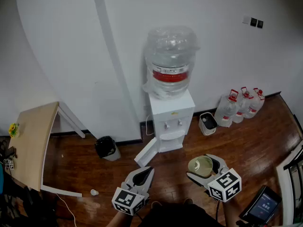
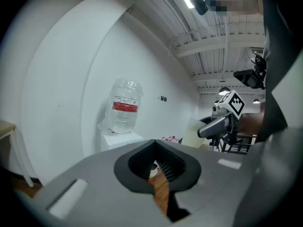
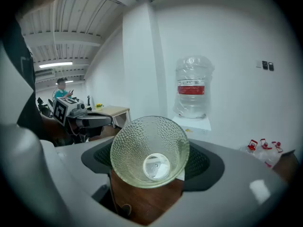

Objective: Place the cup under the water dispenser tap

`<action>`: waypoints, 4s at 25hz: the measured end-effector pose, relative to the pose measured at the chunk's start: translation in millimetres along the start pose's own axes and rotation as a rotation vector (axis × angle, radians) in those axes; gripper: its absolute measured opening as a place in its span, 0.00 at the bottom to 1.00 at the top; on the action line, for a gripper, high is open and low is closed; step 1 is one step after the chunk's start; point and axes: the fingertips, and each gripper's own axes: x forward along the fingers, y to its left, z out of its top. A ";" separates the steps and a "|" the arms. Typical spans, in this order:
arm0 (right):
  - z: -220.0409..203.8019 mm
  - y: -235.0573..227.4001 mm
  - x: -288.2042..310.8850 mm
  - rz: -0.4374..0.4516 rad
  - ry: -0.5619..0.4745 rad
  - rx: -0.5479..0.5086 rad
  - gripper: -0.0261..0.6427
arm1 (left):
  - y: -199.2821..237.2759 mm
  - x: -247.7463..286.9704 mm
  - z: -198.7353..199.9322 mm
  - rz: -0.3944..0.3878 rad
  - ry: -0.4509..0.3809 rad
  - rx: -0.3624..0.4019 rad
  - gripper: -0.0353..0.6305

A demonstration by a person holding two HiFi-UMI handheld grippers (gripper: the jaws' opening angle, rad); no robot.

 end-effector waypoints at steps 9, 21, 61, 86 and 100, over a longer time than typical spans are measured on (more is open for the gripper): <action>5.3 11.3 17.8 -0.016 -0.003 0.022 0.65 | 25.3 -12.2 -0.9 -0.001 0.007 -0.024 0.06; 19.4 34.1 49.5 -0.084 -0.029 0.066 0.65 | 67.3 -28.8 -4.4 -0.061 -0.014 -0.040 0.06; -99.3 -271.8 247.8 0.118 0.136 0.110 0.65 | 116.3 281.2 -113.9 -0.043 0.408 -0.051 0.07; -278.2 -335.0 434.7 -0.017 0.279 0.173 0.65 | 171.4 336.2 -258.8 -0.245 0.691 0.022 0.07; -340.8 -354.1 520.2 -0.072 0.248 0.183 0.65 | 198.8 297.2 -304.0 -0.267 0.734 0.032 0.08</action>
